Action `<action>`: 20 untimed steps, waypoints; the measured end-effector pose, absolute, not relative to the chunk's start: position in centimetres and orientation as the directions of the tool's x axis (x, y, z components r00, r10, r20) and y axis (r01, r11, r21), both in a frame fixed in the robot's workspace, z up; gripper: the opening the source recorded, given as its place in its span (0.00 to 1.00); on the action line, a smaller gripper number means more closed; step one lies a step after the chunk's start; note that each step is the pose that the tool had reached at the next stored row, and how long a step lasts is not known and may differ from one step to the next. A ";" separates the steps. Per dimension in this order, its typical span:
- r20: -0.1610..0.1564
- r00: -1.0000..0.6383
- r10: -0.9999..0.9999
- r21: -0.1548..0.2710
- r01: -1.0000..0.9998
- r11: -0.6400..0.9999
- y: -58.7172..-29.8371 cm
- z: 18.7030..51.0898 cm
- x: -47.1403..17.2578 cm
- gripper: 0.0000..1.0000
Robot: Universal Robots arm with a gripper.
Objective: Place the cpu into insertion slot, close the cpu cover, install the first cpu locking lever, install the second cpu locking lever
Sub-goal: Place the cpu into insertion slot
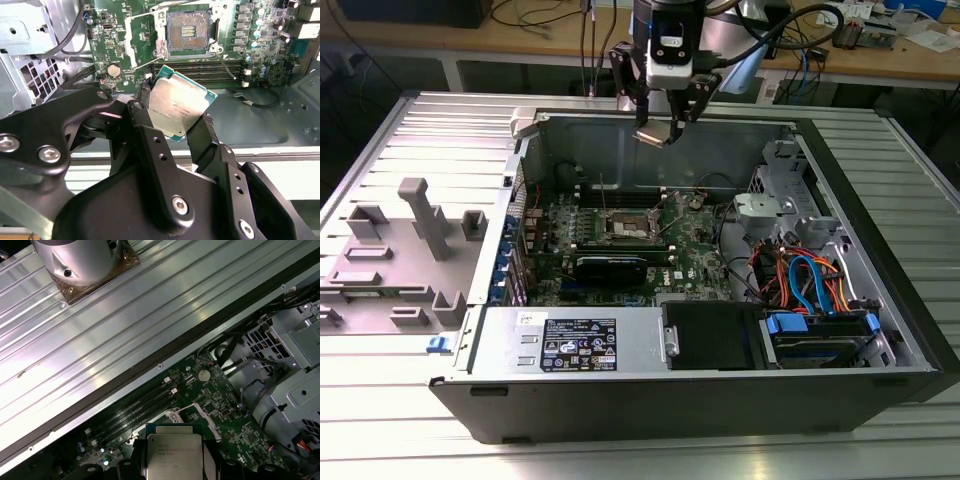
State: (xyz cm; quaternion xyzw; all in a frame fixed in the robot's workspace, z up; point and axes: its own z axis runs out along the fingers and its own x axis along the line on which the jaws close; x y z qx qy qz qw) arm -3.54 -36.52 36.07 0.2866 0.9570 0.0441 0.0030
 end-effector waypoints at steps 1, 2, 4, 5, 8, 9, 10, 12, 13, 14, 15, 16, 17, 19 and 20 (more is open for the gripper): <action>0.019 -0.831 0.556 0.086 0.555 0.827 -36.5 36.1 -3.5 0.54; 0.019 -0.829 0.559 0.086 0.558 0.825 -36.5 36.0 -3.5 0.54; 0.019 -0.824 0.566 0.086 0.565 0.821 -36.5 36.0 -3.5 0.54; 0.019 -0.823 0.568 0.086 0.567 0.819 -36.5 36.0 -3.5 0.54; 0.020 -0.816 0.577 0.086 0.576 0.813 -36.5 36.0 -3.5 0.54; 0.019 -0.815 0.580 0.086 0.579 0.811 -36.5 36.0 -3.5 0.54; 0.019 -0.812 0.583 0.086 0.582 0.809 -36.5 36.0 -3.5 0.54; 0.019 -0.807 0.590 0.086 0.589 0.803 -36.5 36.0 -3.5 0.54; 0.019 -0.805 0.593 0.086 0.592 0.801 -36.5 36.0 -3.5 0.54; 0.019 -0.802 0.597 0.086 0.596 0.799 -36.5 36.0 -3.5 0.54; 0.019 -0.800 0.600 0.086 0.599 0.796 -36.5 36.0 -3.5 0.54; 0.019 -0.798 0.603 0.086 0.602 0.794 -36.5 35.9 -3.5 0.54; 0.019 -0.795 0.607 0.086 0.606 0.791 -36.5 35.9 -3.5 0.54; 0.019 -0.789 0.614 0.086 0.613 0.786 -36.5 35.9 -3.5 0.54; 0.019 -0.788 0.616 0.086 0.615 0.784 -36.5 35.9 -3.5 0.54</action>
